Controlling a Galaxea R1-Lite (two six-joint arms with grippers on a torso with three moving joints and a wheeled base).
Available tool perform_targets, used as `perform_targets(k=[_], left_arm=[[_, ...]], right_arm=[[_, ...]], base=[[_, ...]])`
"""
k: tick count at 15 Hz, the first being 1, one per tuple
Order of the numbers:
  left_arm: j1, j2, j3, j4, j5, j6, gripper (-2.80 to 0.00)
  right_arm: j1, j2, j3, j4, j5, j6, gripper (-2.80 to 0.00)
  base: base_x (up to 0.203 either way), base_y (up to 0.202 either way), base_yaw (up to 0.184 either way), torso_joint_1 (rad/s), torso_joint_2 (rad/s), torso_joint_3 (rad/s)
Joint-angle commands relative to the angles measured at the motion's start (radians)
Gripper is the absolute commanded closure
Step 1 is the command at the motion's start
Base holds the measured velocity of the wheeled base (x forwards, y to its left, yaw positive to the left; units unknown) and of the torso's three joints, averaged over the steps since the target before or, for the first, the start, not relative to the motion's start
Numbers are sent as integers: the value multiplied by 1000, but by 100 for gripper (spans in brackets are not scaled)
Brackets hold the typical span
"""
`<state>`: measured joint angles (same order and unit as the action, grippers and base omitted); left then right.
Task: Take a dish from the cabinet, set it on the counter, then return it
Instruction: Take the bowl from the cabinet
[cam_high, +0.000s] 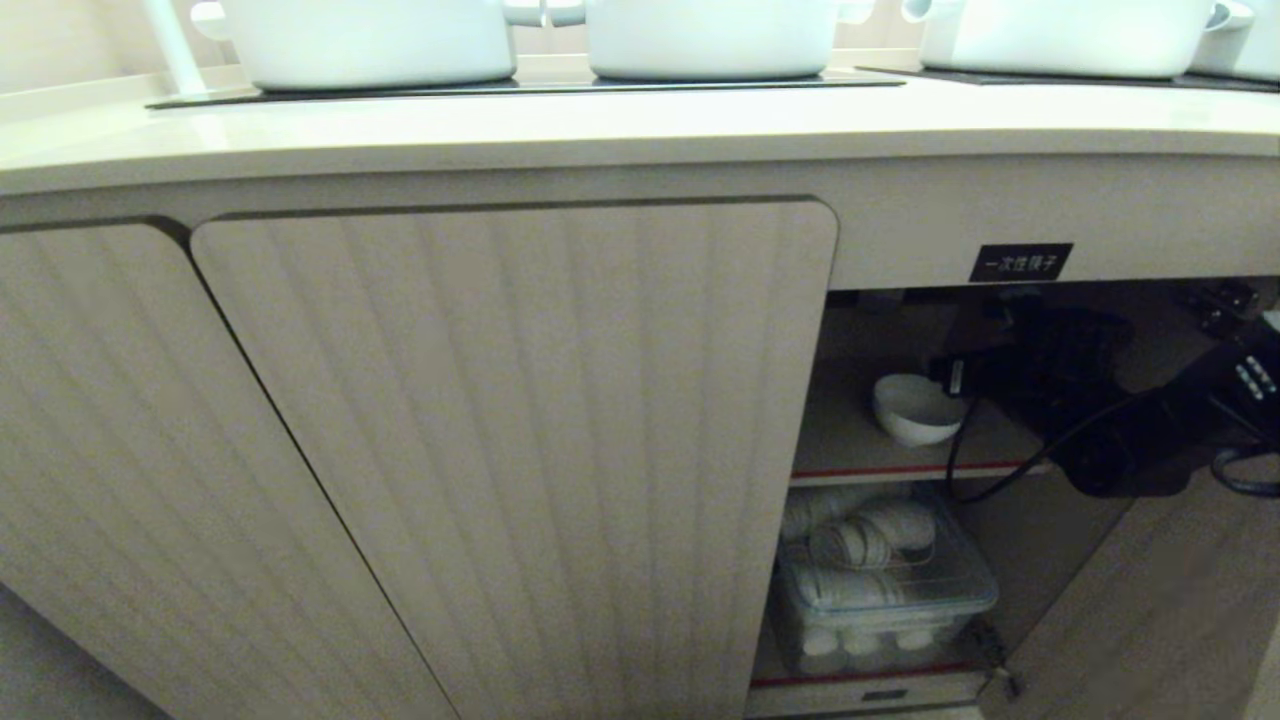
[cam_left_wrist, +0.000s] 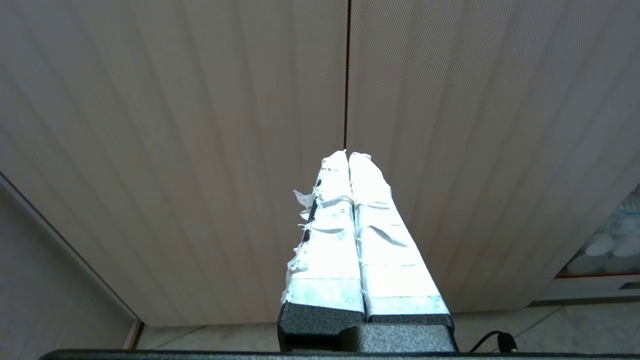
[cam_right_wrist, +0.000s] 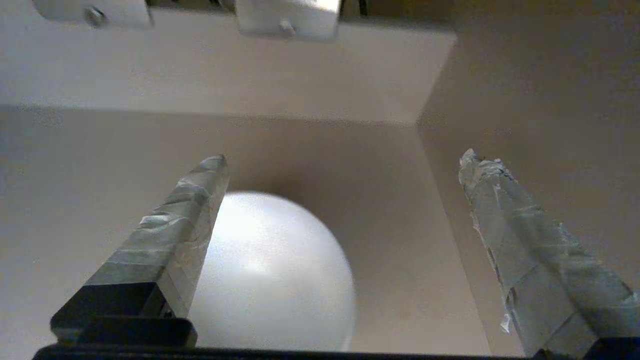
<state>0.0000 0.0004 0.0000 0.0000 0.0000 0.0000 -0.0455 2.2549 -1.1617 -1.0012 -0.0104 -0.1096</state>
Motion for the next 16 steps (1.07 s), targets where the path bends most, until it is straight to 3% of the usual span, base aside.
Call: perform_targets(k=[1,8,16], left_arm=[[0,0,0,0,0,0,0],[0,0,0,0,0,0,0],[0,0,0,0,0,0,0]], right_arm=[[-4,-9,-1,11,0,-1,-280],[-2,-38,-4,133,2,-1,-280],[-1,-44,8,161,0,-3,-280]], base=[[0,0,0,0,0,0],[0,0,0,0,0,0],[0,0,0,0,0,0]])
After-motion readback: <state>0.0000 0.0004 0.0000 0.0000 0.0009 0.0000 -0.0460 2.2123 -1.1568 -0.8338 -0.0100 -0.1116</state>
